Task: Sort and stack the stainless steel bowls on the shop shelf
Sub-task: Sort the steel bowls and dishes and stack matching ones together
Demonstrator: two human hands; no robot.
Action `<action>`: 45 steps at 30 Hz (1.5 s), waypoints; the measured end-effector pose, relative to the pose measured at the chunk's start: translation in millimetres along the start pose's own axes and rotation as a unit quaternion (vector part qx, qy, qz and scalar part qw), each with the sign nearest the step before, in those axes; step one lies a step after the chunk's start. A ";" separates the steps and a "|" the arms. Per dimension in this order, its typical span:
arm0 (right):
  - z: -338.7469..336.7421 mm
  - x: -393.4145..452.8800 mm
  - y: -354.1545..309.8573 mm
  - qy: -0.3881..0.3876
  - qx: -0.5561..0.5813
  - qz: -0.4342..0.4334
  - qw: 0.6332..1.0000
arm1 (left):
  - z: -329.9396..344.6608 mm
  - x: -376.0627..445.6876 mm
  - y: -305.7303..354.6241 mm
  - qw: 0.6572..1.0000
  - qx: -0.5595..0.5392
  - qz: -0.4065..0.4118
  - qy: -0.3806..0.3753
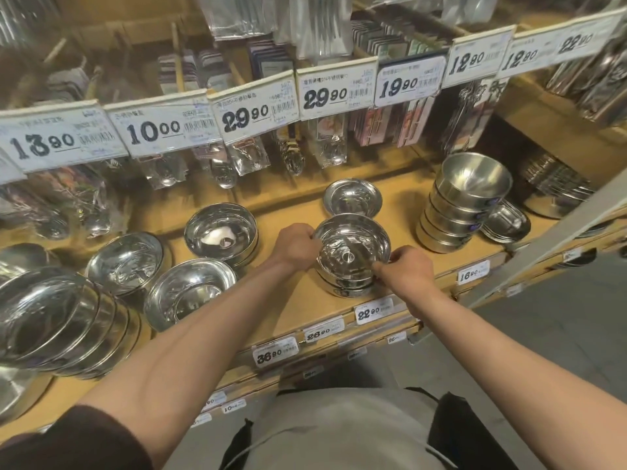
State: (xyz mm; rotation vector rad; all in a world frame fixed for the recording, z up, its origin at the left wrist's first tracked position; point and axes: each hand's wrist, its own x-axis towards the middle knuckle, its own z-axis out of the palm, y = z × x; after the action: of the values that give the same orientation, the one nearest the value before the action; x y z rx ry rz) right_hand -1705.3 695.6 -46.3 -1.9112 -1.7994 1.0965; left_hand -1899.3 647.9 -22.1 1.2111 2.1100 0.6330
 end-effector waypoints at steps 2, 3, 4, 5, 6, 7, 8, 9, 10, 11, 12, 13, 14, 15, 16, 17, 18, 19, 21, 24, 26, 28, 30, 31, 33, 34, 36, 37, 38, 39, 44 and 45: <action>1.4 -0.6 2.0 0.001 0.002 0.006 1.000 | 0.9 0.1 -1.6 1.000 0.004 0.000 -0.008; 1.8 -0.9 2.9 0.000 0.003 0.004 1.000 | 1.4 0.1 -2.1 1.000 0.001 -0.003 -0.014; 1.9 -0.9 3.6 -0.002 0.004 0.000 1.000 | 1.5 -0.4 -2.0 1.000 -0.010 -0.008 -0.021; 1.6 -0.4 4.2 -0.005 0.005 -0.004 1.000 | 1.7 -1.0 -1.6 0.999 -0.024 -0.016 -0.025; 0.5 0.5 4.5 -0.006 0.008 -0.009 1.000 | 2.2 -1.8 -1.1 0.999 -0.035 -0.023 -0.027; -1.6 2.0 4.7 -0.006 0.011 -0.013 1.000 | 3.2 -2.8 -0.4 0.998 -0.042 -0.028 -0.028; -4.4 4.4 4.9 -0.006 0.013 -0.019 1.000 | 4.5 -4.2 0.6 0.998 -0.047 -0.031 -0.029; -8.0 7.4 4.9 -0.005 0.011 -0.025 1.000 | 6.3 -5.9 2.0 0.998 -0.052 -0.036 -0.031; -11.7 10.8 5.2 -0.005 0.004 -0.033 0.999 | 8.3 -7.8 3.5 0.997 -0.055 -0.039 -0.034; -15.4 14.3 5.5 -0.006 -0.004 -0.043 0.999 | 10.7 -9.1 5.1 0.997 -0.056 -0.041 -0.035; -18.6 17.8 5.8 -0.009 -0.013 -0.053 0.998 | 13.2 -10.0 6.8 0.997 -0.056 -0.044 -0.033; -21.2 21.2 6.0 -0.013 -0.017 -0.059 0.998 | 15.7 -10.9 8.7 0.997 -0.056 -0.047 -0.030; -23.3 24.3 6.5 -0.017 -0.016 -0.062 0.998 | 17.7 -11.5 10.6 0.997 -0.056 -0.052 -0.025; -24.8 27.1 7.0 -0.022 -0.015 -0.065 0.998 | 19.7 -11.7 12.2 0.997 -0.055 -0.056 -0.018; -26.2 29.7 7.6 -0.028 -0.014 -0.069 0.997 | 21.2 -11.8 13.3 0.997 -0.053 -0.061 -0.011; -27.6 32.2 8.2 -0.033 -0.015 -0.072 0.997 | 22.8 -11.9 14.0 0.996 -0.052 -0.066 -0.004; -28.8 34.6 8.8 -0.037 -0.014 -0.075 0.996 | 24.4 -11.7 14.6 0.996 -0.052 -0.071 0.002; -30.2 36.9 9.3 -0.041 -0.014 -0.079 0.996 | 26.2 -11.3 15.3 0.996 -0.053 -0.075 0.006; -33.0 41.3 9.8 -0.050 -0.020 -0.088 0.995 | 29.9 -9.9 17.1 0.995 -0.050 -0.085 0.018; -38.0 47.7 10.7 -0.059 -0.036 -0.101 0.992 | 34.8 -9.6 22.9 0.993 -0.051 -0.101 0.037; -42.1 51.9 12.4 -0.070 -0.036 -0.104 0.991 | 39.1 -9.2 27.5 0.992 -0.051 -0.104 0.045; -45.5 56.7 15.3 -0.083 -0.031 -0.108 0.990 | 43.4 -8.7 31.0 0.992 -0.035 -0.108 0.054; -48.4 61.3 17.5 -0.089 -0.034 -0.120 0.988 | 47.6 -8.0 33.3 0.990 -0.039 -0.122 0.060; -49.4 63.3 18.1 -0.092 -0.037 -0.128 0.987 | 48.9 -8.3 34.8 0.988 -0.051 -0.131 0.060; -51.0 66.0 18.9 -0.099 -0.043 -0.142 0.984 | 50.9 -10.0 36.7 0.986 -0.049 -0.144 0.067; -51.2 66.9 19.6 -0.106 -0.046 -0.146 0.983 | 51.9 -10.9 37.0 0.985 -0.048 -0.150 0.071; -50.6 68.4 21.4 -0.124 -0.041 -0.147 0.980 | 54.4 -12.9 37.4 0.981 -0.073 -0.163 0.079; -50.3 68.9 22.6 -0.132 -0.037 -0.148 0.979 | 56.3 -13.6 37.3 0.978 -0.085 -0.170 0.084; -50.1 69.6 24.0 -0.138 -0.036 -0.153 0.978 | 58.4 -14.2 36.7 0.975 -0.099 -0.177 0.090; -50.1 70.6 25.5 -0.144 -0.033 -0.160 0.976 | 60.8 -14.9 35.7 0.970 -0.118 -0.186 0.097; -48.8 74.8 29.7 -0.207 0.019 -0.163 0.965 | 68.4 -17.8 27.0 0.942 -0.201 -0.234 0.134; -48.3 75.3 29.6 -0.214 0.020 -0.162 0.963 | 69.0 -18.8 25.8 0.939 -0.206 -0.238 0.140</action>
State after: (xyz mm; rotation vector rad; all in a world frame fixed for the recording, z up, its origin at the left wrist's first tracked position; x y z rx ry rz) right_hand -1656.1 775.0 -58.3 -1.3558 -2.1906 1.4861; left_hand -1827.8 650.2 -47.8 0.3740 2.2300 0.9926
